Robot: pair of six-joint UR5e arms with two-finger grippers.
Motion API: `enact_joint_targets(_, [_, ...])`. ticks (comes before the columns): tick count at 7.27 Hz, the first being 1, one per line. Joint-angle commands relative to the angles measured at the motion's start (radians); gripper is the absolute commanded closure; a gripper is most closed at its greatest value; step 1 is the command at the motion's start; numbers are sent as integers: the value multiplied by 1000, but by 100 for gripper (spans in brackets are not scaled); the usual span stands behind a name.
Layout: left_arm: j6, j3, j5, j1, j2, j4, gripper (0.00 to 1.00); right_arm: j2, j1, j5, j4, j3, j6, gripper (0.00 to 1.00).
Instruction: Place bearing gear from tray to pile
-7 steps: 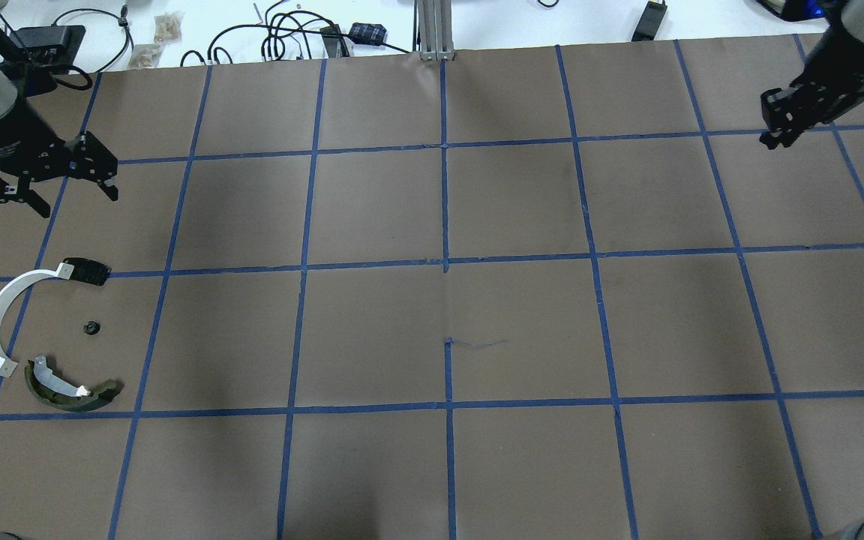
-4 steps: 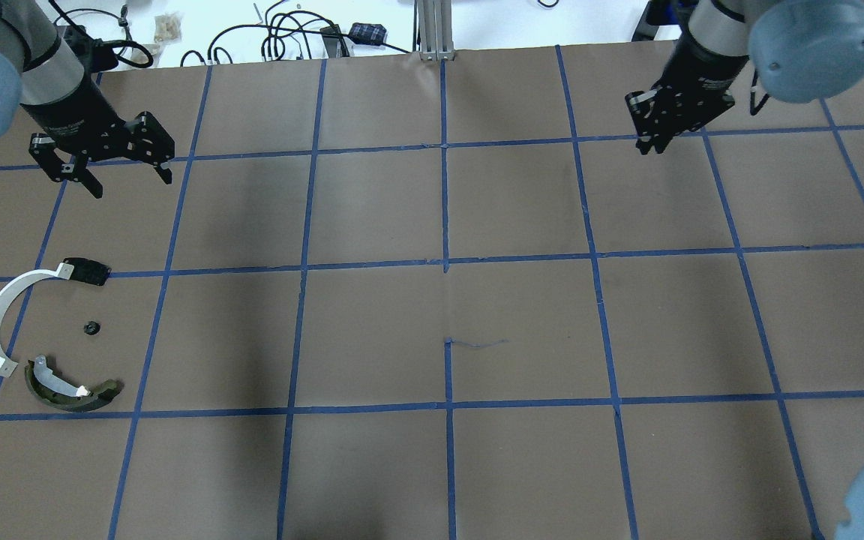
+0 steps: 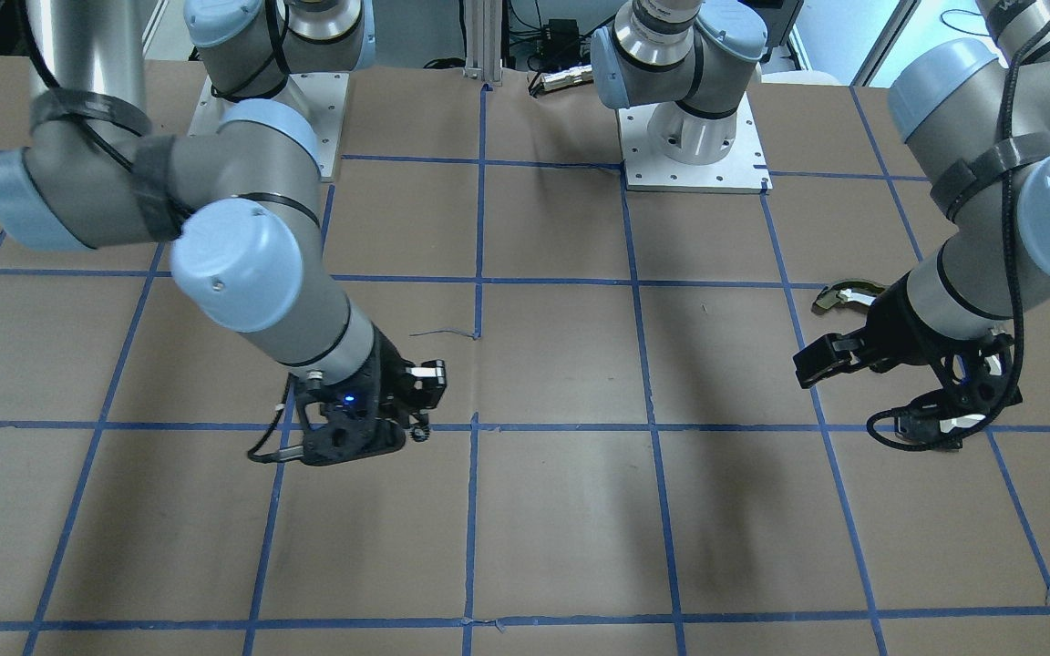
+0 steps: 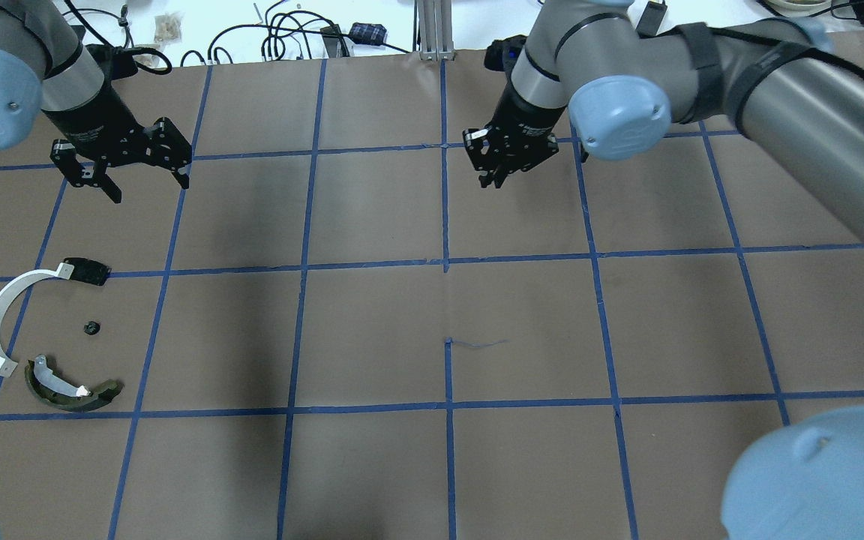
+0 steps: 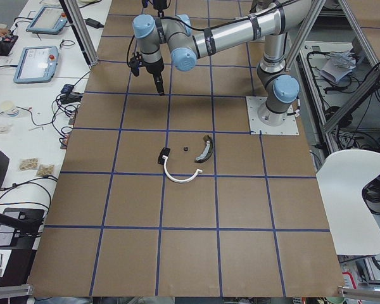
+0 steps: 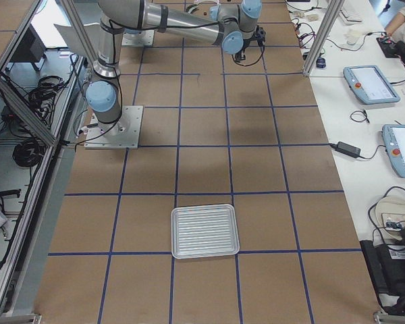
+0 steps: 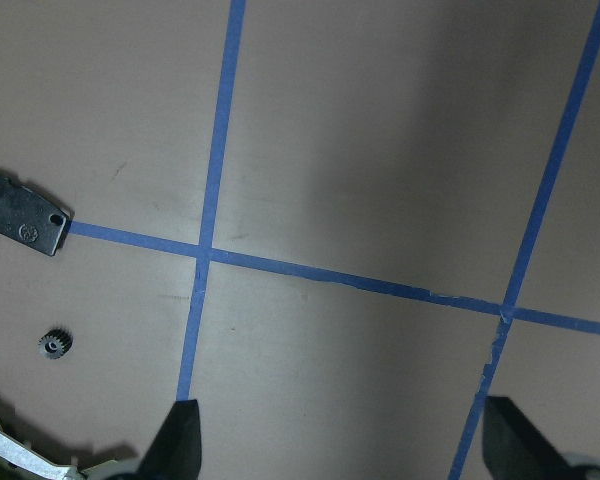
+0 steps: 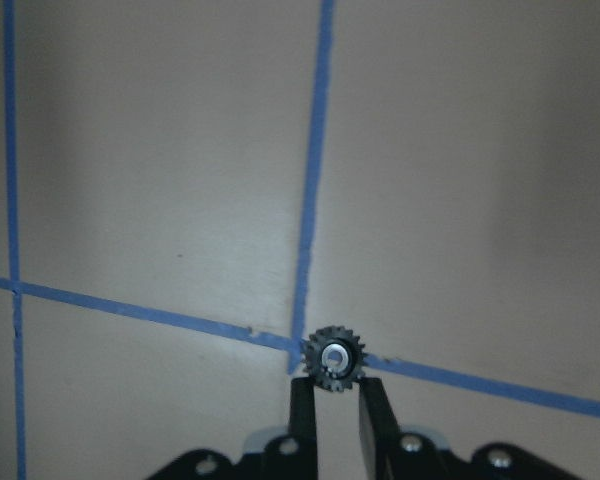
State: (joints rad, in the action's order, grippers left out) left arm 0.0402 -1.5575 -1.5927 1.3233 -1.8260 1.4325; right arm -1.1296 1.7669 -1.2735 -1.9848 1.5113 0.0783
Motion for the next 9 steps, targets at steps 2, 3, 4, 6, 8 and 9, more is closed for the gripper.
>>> enact_joint_targets(2, [1,-1,0,2,-1,0,0,76,103,20,-103,27,103,74])
enact_joint_targets(3, [1,-3,0,1,-1,0,0,71,103,17,-104,35,106,71])
enact_joint_targets(4, [6,-4,2,-1,-1,0,0,71,103,-1,-130,35,103,21])
enact_joint_targets(6, [6,-2,3,-6,-6,2,0,60,98,-6,-154,33,104,0])
enact_joint_targets(8, [0,22,89,2,-22,0,0,-19,21,-58,-111,9,97,0])
enact_joint_targets(9, [15,37,88,40,-36,-12,0,-104,-28,-70,59,-25,98,0])
